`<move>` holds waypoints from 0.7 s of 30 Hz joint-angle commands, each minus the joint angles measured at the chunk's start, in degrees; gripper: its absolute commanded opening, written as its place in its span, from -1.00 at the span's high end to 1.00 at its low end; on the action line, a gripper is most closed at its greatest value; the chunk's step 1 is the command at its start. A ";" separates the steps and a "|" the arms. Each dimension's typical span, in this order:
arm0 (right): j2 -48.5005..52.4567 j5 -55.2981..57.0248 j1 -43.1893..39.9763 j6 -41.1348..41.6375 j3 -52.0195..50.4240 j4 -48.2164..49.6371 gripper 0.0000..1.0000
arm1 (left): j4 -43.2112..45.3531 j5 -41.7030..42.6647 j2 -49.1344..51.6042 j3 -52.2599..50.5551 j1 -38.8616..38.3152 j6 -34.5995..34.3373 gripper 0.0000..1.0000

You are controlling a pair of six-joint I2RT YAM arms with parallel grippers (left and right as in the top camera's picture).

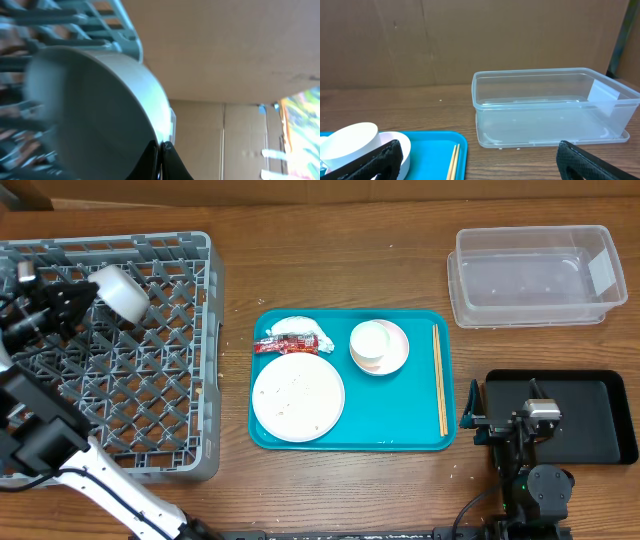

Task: Sort waste into correct bins and load items into the dishwasher
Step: 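Lift the grey bowl and carry it left into the dish rack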

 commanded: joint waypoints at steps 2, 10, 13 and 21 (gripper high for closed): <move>-0.52 0.42 0.37 -0.24 -0.59 0.44 -0.99 | -0.48 -3.69 0.28 0.11 4.02 -0.02 0.92; -0.52 0.42 0.37 -0.24 -0.59 0.44 -1.00 | -0.70 -10.60 0.28 0.11 5.90 -0.04 0.66; -0.52 0.42 0.37 -0.24 -0.59 0.44 -0.99 | -0.68 -12.24 0.28 0.11 5.92 -0.04 0.25; -0.52 0.42 0.37 -0.24 -0.59 0.44 -0.99 | -5.03 -12.55 0.24 1.27 6.67 -4.04 -0.95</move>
